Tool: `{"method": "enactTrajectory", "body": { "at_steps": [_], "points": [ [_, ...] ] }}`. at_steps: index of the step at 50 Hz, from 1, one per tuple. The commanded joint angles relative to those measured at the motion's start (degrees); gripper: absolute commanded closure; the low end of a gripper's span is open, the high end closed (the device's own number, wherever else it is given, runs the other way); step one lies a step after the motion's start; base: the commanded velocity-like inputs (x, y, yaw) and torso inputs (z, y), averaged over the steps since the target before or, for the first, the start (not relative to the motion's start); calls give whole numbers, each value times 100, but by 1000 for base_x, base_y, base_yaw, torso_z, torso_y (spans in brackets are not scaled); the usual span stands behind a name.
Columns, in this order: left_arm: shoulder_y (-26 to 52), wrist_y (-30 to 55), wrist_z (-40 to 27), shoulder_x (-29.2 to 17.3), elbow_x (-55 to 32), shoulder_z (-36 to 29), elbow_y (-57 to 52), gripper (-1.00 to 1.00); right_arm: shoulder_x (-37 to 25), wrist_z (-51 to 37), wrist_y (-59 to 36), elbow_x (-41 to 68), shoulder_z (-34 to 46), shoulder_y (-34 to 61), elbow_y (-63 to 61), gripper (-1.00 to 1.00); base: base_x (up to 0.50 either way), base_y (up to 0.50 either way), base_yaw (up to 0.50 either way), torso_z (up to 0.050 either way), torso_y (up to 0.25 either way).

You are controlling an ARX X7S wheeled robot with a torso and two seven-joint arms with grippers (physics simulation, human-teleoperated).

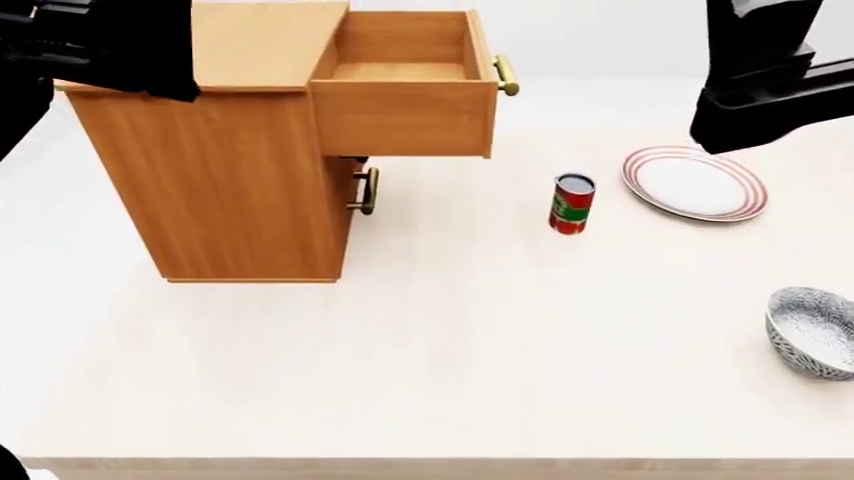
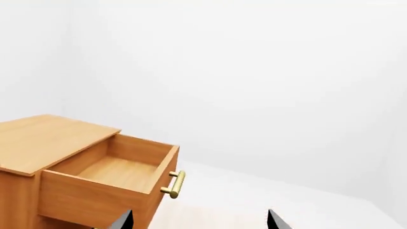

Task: Put the bowl in the top drawer of the cabinet.

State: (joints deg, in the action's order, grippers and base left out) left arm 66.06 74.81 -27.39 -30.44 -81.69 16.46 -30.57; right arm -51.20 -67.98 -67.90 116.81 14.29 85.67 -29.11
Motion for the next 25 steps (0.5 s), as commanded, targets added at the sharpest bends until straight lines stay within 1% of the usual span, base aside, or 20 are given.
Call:
{"method": "enactTrajectory", "body": {
  "at_steps": [1,6,10,14,18,25],
  "points": [
    [95,-20,-149,-30,-169,-11,11,-100,-47,34,-33,18,70,181,127,-100,211,94,0,0,0],
    [72,-200,182,0,270,-174,75,-100,-32,81,-86,-43,120,279,208,-100,220,14,0,0,0],
    [-14,-468,570,45,802,-402,164,-100,-35,111,-98,-76,129,304,224,-100,277,0,0,0,0],
    [-26,-639,772,66,1073,-542,238,-100,-17,128,-105,-82,164,331,240,-100,305,0,0,0,0],
    [-8,-704,839,64,1159,-602,271,-100,-12,122,-107,-36,204,391,247,-100,307,0,0,0,0],
    [162,-544,637,12,886,-552,225,-100,-4,125,-117,-19,270,448,277,-100,306,0,0,0,0]
  ]
}}
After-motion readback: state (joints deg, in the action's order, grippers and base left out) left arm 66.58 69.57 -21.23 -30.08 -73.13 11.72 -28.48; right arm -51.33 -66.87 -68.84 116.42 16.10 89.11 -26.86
